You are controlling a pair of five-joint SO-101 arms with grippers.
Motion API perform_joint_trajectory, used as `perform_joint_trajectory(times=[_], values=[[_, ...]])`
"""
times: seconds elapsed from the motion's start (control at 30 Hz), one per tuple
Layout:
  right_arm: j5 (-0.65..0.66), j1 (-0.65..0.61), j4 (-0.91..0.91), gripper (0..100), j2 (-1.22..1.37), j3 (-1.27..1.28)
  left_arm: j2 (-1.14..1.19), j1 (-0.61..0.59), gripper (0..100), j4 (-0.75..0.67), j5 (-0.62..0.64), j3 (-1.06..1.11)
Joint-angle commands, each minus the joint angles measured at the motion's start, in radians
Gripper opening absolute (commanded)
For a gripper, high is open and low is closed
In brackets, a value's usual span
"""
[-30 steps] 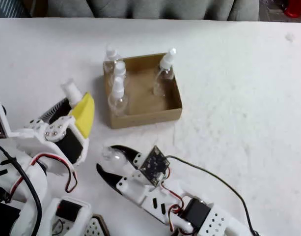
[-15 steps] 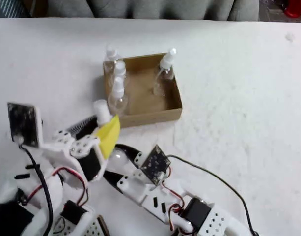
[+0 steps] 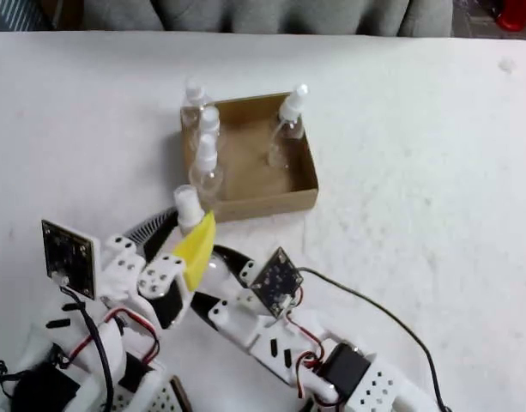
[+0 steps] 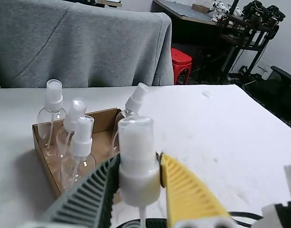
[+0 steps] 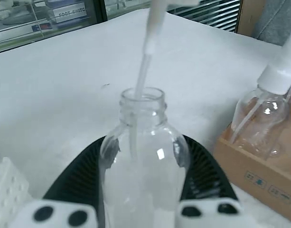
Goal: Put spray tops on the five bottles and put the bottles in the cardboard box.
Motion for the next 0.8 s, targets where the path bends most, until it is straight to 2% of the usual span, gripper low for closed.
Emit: perform_joint_trajectory(times=[0.0, 0.17, 0.33, 0.6, 0.67, 0.77], values=[[0.002, 0.03, -0.004, 1.7, -0.013, -0.044, -0.008, 0.016, 2, -0.035, -0.014, -0.002], [0.002, 0.031, -0.004, 1.7, -0.013, -0.044, -0.015, 0.016, 2, -0.032, -0.095, 0.038], [0.002, 0.048, -0.004, 1.7, -0.015, -0.049, -0.015, 0.019, 2, -0.029, -0.103, 0.058], [0.002, 0.081, 0.004, 1.7, -0.015, -0.069, -0.015, 0.11, 3, -0.023, -0.104, 0.075], [0.002, 0.081, 0.004, 1.7, -0.015, -0.069, -0.015, 0.114, 5, -0.021, -0.104, 0.075], [0.002, 0.081, 0.002, 1.7, -0.015, -0.069, -0.015, 0.111, 17, -0.002, -0.104, 0.077]])
